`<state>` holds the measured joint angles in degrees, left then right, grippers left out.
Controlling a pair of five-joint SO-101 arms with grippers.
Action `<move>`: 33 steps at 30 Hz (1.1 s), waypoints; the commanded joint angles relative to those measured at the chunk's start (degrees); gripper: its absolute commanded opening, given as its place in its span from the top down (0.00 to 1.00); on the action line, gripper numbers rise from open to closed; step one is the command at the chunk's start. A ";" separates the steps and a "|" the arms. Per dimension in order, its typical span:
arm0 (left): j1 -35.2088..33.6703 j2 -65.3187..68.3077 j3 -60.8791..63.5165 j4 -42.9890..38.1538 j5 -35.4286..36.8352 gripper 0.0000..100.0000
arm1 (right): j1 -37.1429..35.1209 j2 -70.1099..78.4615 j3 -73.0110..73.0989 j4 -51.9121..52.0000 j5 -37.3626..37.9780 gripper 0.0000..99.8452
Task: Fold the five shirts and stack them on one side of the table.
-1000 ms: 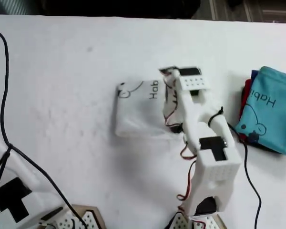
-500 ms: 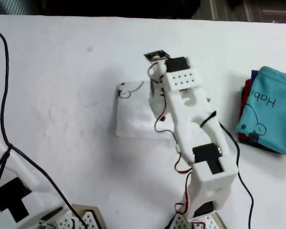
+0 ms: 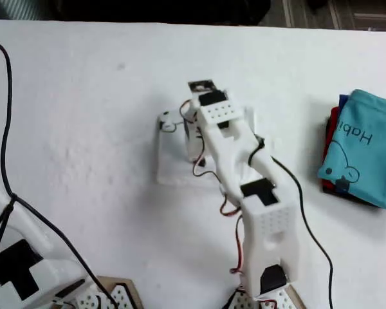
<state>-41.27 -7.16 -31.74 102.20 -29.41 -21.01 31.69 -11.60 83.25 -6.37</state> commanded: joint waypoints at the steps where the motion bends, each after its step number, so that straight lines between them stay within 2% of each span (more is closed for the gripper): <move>1: -0.31 -1.80 -0.26 0.09 0.00 0.97 | -0.31 3.38 -1.93 -3.21 -1.58 0.52; 5: -0.31 -1.80 -0.26 0.09 0.00 0.97 | -0.04 7.60 -2.02 -4.88 -2.73 0.67; 8: -0.31 -1.80 -0.26 0.09 0.00 0.97 | 0.40 9.45 -5.27 -2.86 -2.73 0.82; 10: -0.31 -1.80 -0.26 0.09 -0.09 0.97 | 1.10 10.51 -7.74 -1.19 -2.64 0.89; 14: -1.19 -1.80 -0.26 0.09 -0.18 0.97 | 3.38 12.18 -12.13 3.12 -1.85 0.90; 20: -3.47 -1.80 -0.18 0.09 -0.26 0.97 | 5.49 12.35 -16.70 7.25 4.57 0.90; 23: -3.65 -1.80 -0.18 0.09 -0.26 0.97 | 4.26 12.00 -18.64 11.56 7.12 0.81; 25: -3.65 -1.80 -0.18 0.09 -0.26 0.97 | 3.38 11.65 -21.19 15.60 7.03 0.69; 29: -3.65 -1.80 -0.18 0.09 -0.26 0.97 | 4.00 7.69 -21.45 15.52 7.38 0.48; 31: -3.65 -1.80 -0.18 0.09 -0.26 0.97 | 4.97 5.67 -21.54 15.43 7.38 0.42; 33: -3.65 -1.80 -0.18 0.09 -0.26 0.97 | 6.11 4.44 -21.89 15.34 7.47 0.41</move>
<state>-44.53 -7.16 -31.74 102.20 -29.41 -16.70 41.10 -31.38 97.93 0.75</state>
